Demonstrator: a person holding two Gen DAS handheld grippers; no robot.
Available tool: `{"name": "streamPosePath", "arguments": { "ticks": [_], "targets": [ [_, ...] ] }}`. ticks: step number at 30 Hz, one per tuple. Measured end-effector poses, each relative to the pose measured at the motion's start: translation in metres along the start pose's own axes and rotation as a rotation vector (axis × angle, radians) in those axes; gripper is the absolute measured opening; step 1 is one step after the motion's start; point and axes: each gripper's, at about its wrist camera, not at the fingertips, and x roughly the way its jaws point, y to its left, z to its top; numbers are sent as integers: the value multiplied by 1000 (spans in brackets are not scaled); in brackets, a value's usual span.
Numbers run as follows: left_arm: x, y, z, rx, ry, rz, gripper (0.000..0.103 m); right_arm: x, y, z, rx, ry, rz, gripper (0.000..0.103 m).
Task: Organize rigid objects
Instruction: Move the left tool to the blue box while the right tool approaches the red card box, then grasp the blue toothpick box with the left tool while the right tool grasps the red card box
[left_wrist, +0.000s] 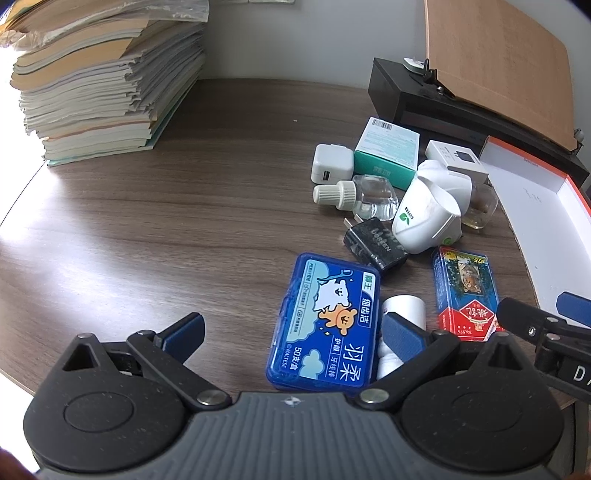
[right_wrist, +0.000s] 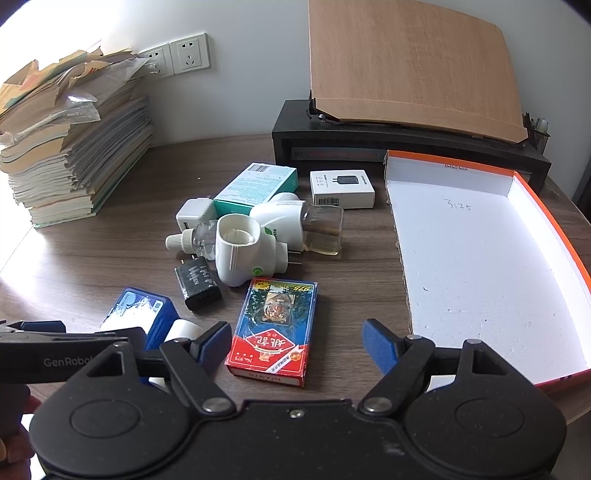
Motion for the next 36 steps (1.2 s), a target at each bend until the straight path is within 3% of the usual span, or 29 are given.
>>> {"name": "streamPosePath", "arguments": {
  "ticks": [28,32,36],
  "targets": [
    [22,-5,-2,71,24,-13,103,8,0,-6,25,21,-18,92],
    [32,-3,-4,84,39,-28,95,19,1,-6,17,36,-10,92],
    [35,-7,-4,129,2,-15,90,32,4,-4,12,50,12,92]
  ]
}}
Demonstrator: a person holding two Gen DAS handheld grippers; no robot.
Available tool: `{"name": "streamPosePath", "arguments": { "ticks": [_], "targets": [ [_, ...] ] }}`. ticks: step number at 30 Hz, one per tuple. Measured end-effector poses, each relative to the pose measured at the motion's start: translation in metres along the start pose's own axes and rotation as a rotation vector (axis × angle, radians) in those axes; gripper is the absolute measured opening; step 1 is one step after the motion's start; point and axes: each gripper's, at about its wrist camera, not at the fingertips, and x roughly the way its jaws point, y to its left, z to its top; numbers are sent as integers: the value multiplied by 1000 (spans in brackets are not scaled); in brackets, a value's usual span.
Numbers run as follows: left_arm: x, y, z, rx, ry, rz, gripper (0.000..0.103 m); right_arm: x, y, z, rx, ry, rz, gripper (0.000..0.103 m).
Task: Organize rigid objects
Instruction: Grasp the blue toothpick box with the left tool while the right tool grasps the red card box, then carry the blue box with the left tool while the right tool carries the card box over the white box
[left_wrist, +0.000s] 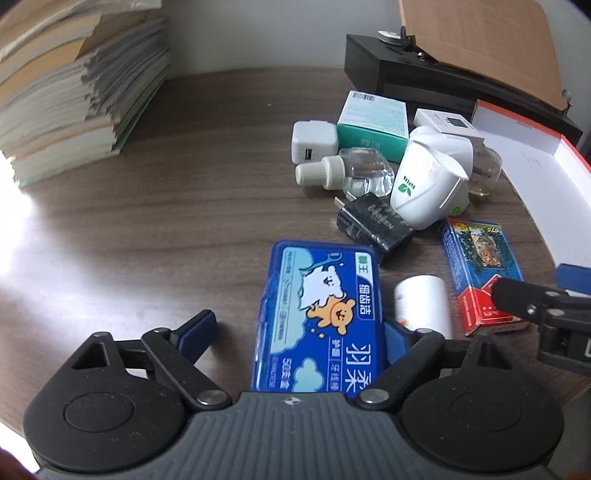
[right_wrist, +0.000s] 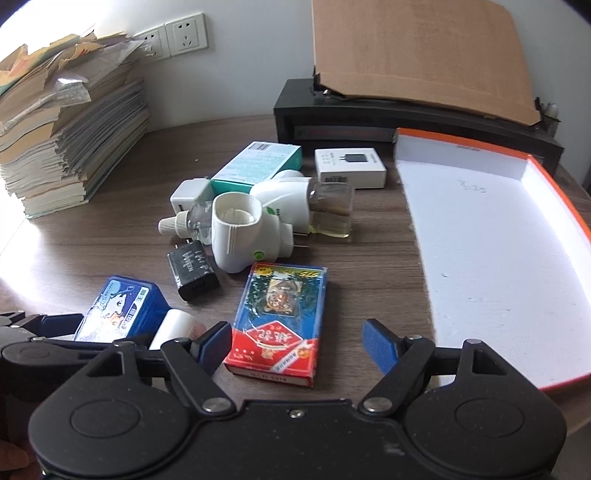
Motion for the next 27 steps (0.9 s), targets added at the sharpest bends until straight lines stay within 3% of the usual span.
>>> {"name": "streamPosePath", "arguments": {
  "ticks": [2,6,9,10,11,13,27],
  "targets": [
    [0,-1,1,12,-15,-6,86,10,2,3,5,25,8,92],
    [-2,-1,2,13,-52,-10,64,29,6,6,15,66,11,91],
    [-2,-1,3,3,-61,-15,64,39,12,7,-15,62,-9,92],
    [-1,-2,3,3,-64,-14,63,42,16,7,-44,56,-23,88],
    [-1,-2,3,1,-66,-13,63,42,19,7,-66,39,-20,77],
    [-2,-1,2,-12,-71,-12,63,41,20,9,-75,30,-15,71],
    [-46,-9,21,-107,-147,-14,63,-9,-17,23,-48,-48,13,71]
  ]
}}
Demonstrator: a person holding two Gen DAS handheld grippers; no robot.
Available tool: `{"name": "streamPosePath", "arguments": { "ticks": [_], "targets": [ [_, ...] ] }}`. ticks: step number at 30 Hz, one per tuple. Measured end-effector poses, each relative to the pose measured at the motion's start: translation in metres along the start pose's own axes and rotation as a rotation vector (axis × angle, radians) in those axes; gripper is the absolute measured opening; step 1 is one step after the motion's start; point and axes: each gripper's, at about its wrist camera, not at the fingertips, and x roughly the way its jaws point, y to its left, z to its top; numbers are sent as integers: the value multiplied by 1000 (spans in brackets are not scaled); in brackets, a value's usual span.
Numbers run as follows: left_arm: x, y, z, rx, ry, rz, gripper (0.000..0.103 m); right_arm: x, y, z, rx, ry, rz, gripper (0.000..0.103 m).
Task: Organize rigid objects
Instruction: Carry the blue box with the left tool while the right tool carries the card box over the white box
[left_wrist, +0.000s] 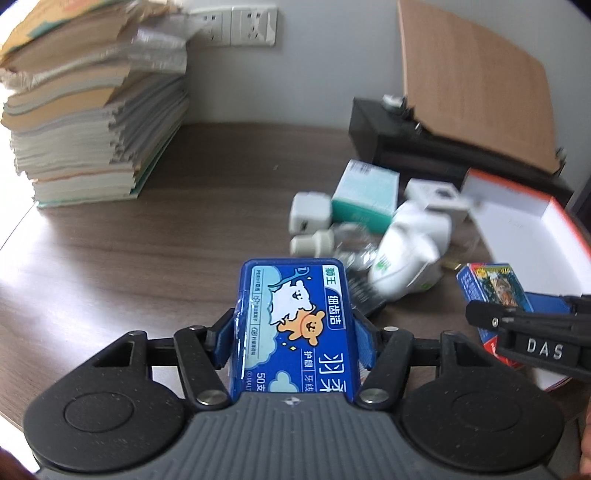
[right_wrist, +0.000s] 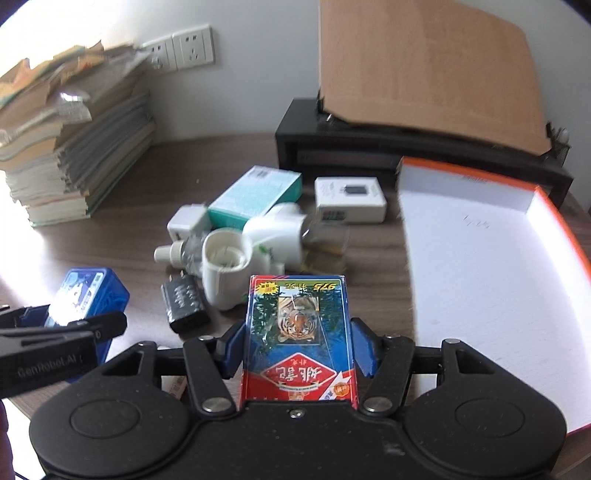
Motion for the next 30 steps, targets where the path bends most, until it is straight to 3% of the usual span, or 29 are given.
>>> {"name": "streamPosePath", "arguments": {
  "ticks": [18,30],
  "targets": [
    [-10,-152,41,102,-59,-176,63,-64,-148,23,99,-104,-126,71],
    [9,-236,64,153,-78,-224,63,-63,-225,35,121,-115,-138,71]
  ]
}}
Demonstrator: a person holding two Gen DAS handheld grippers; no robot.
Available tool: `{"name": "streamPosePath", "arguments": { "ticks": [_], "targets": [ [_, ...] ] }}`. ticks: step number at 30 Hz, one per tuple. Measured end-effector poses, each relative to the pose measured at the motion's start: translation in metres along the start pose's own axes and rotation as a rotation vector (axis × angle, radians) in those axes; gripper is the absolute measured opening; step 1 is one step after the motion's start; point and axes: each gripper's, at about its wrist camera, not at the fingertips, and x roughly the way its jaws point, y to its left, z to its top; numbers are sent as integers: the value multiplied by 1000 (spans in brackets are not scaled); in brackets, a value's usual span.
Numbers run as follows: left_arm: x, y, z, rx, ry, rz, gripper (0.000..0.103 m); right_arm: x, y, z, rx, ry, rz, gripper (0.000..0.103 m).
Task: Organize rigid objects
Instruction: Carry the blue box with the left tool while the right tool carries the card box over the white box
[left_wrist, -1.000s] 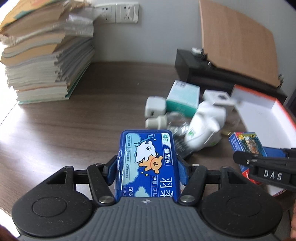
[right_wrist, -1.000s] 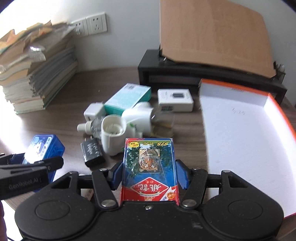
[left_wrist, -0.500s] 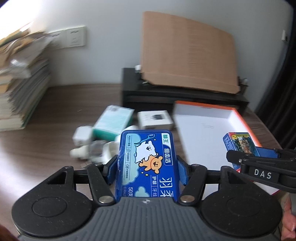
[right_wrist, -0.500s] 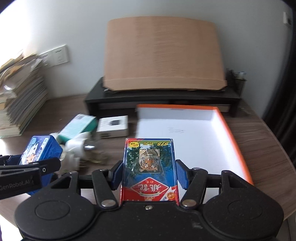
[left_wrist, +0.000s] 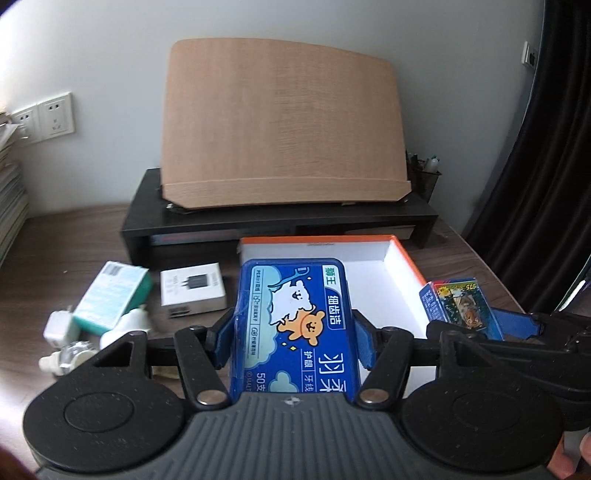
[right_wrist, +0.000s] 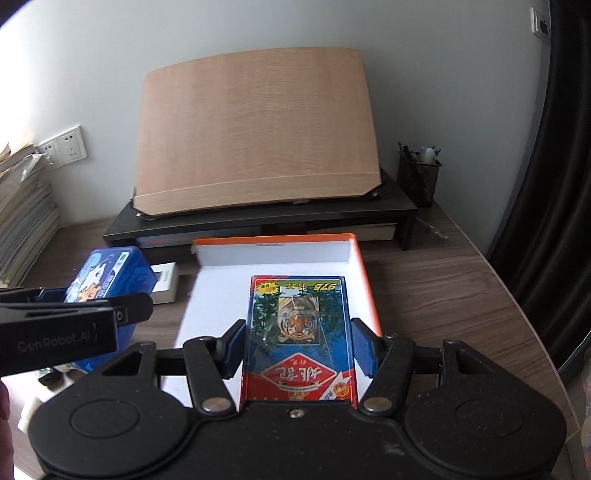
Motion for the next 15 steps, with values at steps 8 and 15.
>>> {"name": "streamPosePath", "arguments": {
  "ticks": [8,15],
  "targets": [
    [15,-13,7,-14,5,32,63,19,-22,9,-14,10,21,71],
    [24,-16,10,-18,9,62,63,29,-24,15,-23,11,42,71]
  ]
}}
